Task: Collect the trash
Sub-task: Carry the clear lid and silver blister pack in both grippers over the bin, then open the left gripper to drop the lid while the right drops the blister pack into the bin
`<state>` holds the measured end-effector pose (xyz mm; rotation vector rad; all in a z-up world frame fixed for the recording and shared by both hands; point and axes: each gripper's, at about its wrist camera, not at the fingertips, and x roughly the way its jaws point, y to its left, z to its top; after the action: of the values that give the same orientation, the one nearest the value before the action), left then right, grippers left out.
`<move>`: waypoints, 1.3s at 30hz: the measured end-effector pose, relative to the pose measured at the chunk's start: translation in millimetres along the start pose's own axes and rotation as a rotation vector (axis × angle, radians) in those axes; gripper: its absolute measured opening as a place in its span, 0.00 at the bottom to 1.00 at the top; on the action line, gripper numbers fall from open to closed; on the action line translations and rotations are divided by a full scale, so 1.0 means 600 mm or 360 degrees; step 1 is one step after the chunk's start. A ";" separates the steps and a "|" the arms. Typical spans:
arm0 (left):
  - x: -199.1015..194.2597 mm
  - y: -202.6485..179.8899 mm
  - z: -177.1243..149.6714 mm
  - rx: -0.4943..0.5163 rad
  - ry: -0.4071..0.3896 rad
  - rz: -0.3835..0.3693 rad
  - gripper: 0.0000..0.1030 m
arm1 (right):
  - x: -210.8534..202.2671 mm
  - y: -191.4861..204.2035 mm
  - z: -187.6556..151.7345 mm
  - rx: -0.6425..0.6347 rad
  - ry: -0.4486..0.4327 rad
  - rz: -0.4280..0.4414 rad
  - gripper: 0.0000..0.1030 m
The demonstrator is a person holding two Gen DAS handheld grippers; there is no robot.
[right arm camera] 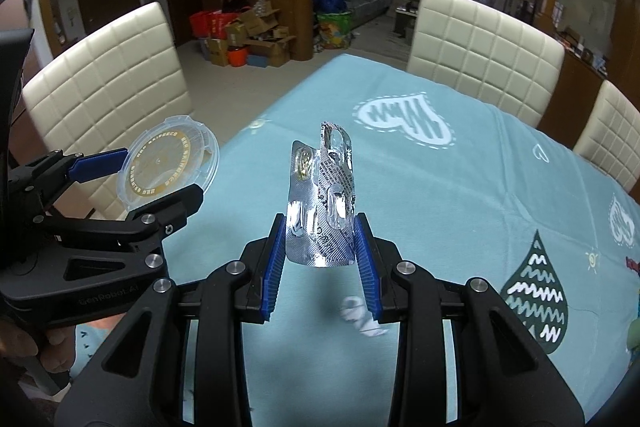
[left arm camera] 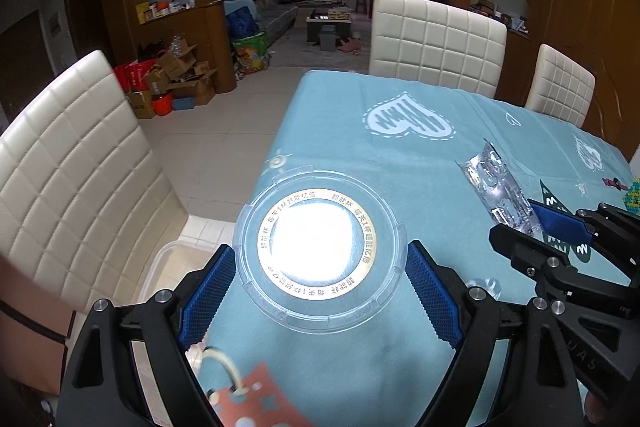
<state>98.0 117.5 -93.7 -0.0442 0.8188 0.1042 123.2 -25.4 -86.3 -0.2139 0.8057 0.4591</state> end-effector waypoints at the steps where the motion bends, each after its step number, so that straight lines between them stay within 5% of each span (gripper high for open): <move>1: -0.002 0.005 -0.003 -0.0010 0.0002 0.0010 0.81 | -0.001 0.009 -0.001 -0.0010 -0.0002 0.0008 0.35; 28: -0.031 0.261 -0.038 -0.0321 -0.0034 0.0380 0.81 | 0.078 0.247 0.085 -0.0330 0.0015 0.0286 0.36; 39: 0.015 0.320 -0.037 -0.0463 0.0049 0.0279 0.88 | 0.139 0.274 0.113 -0.0355 0.0089 0.0341 0.37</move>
<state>67.3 307.1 -115.2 -0.2491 0.8325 0.3888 139.6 169.5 -103.4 -0.3503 0.8357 0.7489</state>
